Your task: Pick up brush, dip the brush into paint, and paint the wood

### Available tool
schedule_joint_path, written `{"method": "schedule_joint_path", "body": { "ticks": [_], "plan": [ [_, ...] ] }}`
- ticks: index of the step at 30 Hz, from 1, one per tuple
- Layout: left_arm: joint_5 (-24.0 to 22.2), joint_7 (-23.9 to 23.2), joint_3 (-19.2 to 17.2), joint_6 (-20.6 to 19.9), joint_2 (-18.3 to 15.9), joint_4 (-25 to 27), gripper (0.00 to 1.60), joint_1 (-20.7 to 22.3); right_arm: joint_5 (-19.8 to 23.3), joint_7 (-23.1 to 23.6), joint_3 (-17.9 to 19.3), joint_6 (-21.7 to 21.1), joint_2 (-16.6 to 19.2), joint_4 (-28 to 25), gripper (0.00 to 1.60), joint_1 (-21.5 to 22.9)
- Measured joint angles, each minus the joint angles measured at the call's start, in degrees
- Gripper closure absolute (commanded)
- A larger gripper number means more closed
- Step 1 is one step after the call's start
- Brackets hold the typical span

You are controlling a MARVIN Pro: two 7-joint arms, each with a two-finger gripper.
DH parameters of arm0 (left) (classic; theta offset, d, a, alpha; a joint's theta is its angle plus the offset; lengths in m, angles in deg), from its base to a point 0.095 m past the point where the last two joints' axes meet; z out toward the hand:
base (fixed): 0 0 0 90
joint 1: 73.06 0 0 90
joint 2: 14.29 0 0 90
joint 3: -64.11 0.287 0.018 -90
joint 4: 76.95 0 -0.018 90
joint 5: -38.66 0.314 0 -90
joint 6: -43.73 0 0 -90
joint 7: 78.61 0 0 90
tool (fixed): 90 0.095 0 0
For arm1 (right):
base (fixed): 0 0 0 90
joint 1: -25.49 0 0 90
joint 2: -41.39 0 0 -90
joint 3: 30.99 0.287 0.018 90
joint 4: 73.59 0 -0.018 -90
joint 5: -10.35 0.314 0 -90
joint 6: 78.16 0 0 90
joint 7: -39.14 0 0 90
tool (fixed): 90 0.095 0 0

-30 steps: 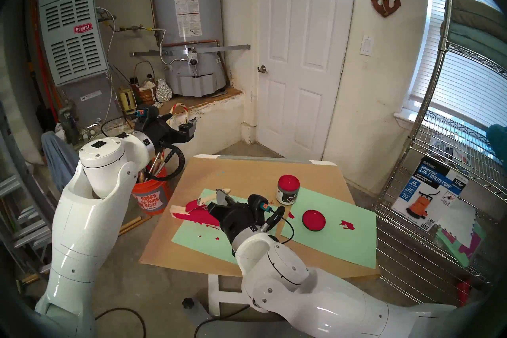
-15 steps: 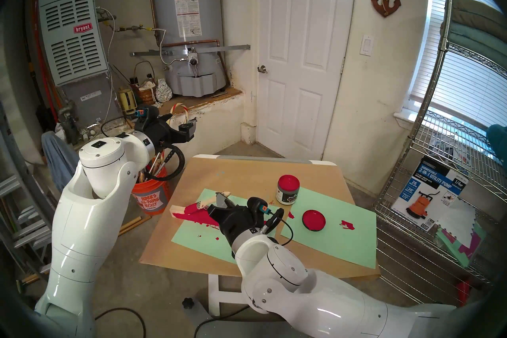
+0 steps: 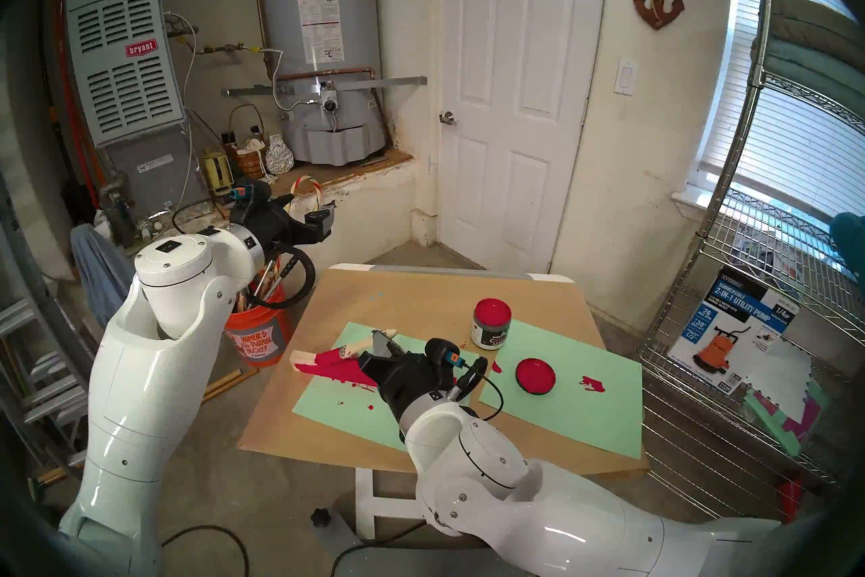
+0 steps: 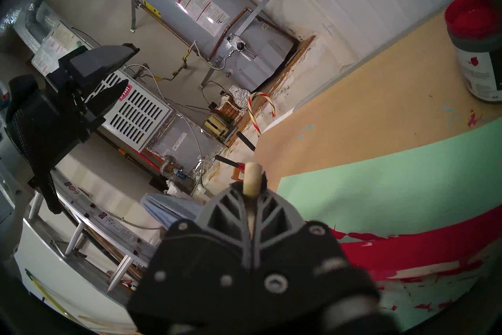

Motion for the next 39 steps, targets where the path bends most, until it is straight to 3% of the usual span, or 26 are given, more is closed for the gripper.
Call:
{"method": "schedule_joint_path", "body": {
  "ticks": [39],
  "plan": [
    [-0.26, 0.20, 0.13, 0.09, -0.23, 0.00, 0.00, 0.00, 0.19, 2.17, 3.63, 2.90, 11.24, -6.50, 1.60, -6.26]
  ]
}}
